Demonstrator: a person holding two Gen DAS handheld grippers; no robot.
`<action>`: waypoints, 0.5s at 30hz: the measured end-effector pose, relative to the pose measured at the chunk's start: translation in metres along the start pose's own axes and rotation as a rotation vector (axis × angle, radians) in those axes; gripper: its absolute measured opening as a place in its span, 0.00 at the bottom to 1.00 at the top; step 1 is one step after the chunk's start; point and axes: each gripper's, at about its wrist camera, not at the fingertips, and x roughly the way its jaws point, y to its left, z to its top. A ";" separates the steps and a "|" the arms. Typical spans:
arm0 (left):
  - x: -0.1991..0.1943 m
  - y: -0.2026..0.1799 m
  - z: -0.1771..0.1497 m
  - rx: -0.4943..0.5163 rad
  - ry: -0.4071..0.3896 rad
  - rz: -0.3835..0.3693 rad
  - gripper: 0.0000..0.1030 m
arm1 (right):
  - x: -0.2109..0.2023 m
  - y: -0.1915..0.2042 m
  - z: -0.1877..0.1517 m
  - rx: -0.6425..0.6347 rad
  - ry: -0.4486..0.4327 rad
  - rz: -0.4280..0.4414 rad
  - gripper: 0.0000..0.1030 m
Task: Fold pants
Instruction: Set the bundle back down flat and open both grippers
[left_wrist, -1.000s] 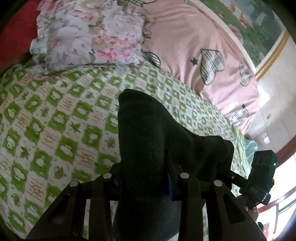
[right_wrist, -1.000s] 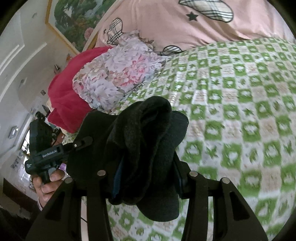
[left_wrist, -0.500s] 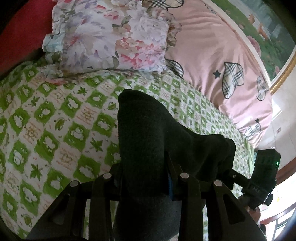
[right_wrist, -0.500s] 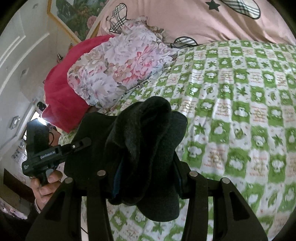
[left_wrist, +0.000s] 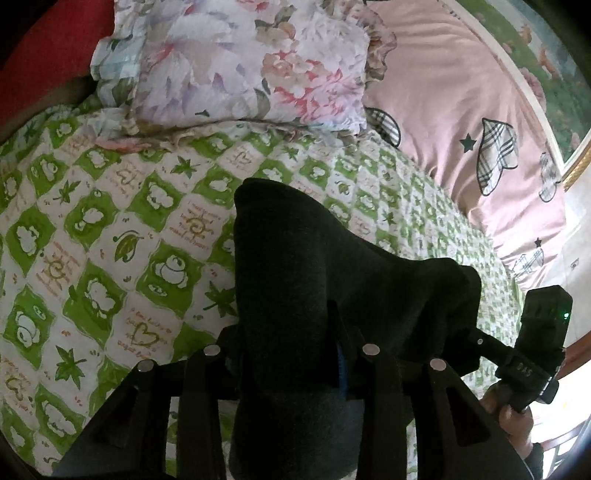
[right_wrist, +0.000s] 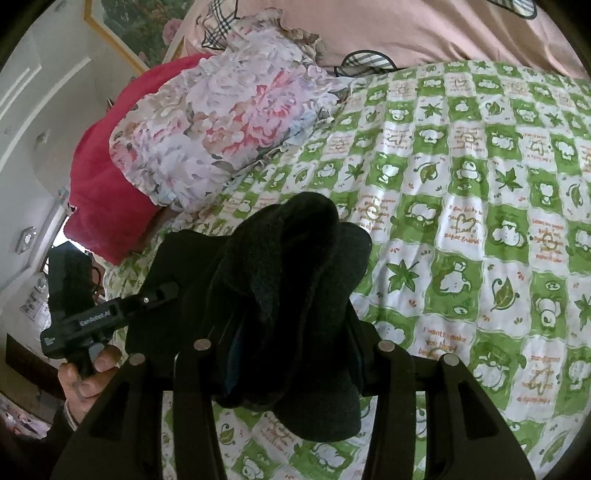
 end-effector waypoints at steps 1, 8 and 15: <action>0.001 0.001 -0.001 0.002 0.001 0.004 0.38 | 0.001 -0.001 0.000 -0.001 0.002 0.000 0.47; 0.006 0.001 -0.005 0.017 0.003 0.047 0.57 | 0.002 -0.009 -0.003 0.003 -0.001 -0.023 0.63; -0.004 0.000 -0.012 0.043 -0.018 0.120 0.72 | -0.003 -0.010 -0.006 0.008 -0.014 -0.071 0.84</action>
